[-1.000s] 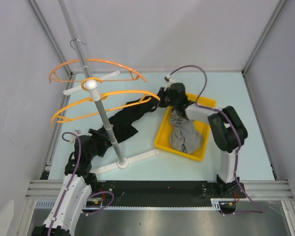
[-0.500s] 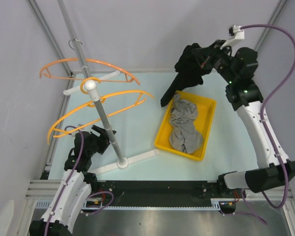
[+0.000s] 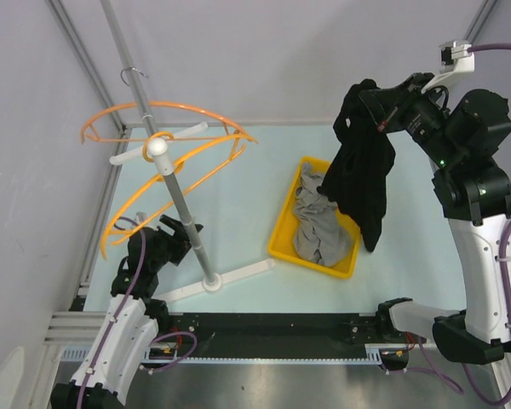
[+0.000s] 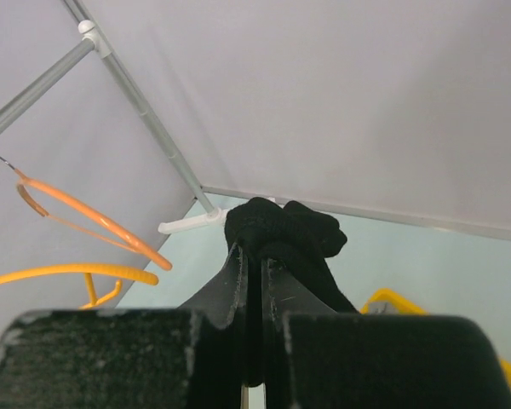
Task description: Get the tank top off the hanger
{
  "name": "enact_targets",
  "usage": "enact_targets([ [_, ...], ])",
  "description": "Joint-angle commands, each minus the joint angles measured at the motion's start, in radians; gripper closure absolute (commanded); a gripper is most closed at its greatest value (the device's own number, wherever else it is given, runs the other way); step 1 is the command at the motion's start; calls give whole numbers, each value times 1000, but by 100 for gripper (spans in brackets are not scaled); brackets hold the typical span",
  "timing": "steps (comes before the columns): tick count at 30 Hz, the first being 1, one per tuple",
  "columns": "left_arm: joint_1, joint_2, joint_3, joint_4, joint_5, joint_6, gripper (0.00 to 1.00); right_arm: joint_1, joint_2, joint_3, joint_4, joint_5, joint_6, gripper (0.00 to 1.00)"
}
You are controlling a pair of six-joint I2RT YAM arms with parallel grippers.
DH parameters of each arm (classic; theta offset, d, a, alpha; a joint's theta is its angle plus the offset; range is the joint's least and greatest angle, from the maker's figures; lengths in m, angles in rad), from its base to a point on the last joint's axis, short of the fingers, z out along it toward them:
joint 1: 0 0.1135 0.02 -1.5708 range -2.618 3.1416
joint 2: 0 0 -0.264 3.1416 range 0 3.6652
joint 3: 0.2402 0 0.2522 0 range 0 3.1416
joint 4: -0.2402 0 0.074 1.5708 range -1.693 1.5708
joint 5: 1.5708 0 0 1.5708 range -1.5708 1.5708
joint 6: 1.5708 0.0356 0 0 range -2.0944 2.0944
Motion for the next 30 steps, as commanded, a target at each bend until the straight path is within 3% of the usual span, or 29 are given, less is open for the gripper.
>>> enact_targets([
  [1, -6, -19, 31, 32, 39, 22, 15, -3, -16, 118, -62, -20, -6, 100],
  [8, -6, -63, 42, 5, 51, 11, 15, -3, 15, 221, -68, -52, 21, 100],
  [12, -7, -108, 56, -61, 31, -1, 16, -3, 13, 161, -34, -32, 23, 100],
  [20, -7, -143, 77, -87, 11, -6, 16, -3, -63, -253, 72, 99, 80, 100],
  [24, -7, -105, 102, -86, 17, 8, 16, 2, -74, -437, 13, 299, 87, 100],
  [30, -7, -65, 110, -60, 19, 20, 16, 91, -70, -660, 93, 367, 83, 100],
])
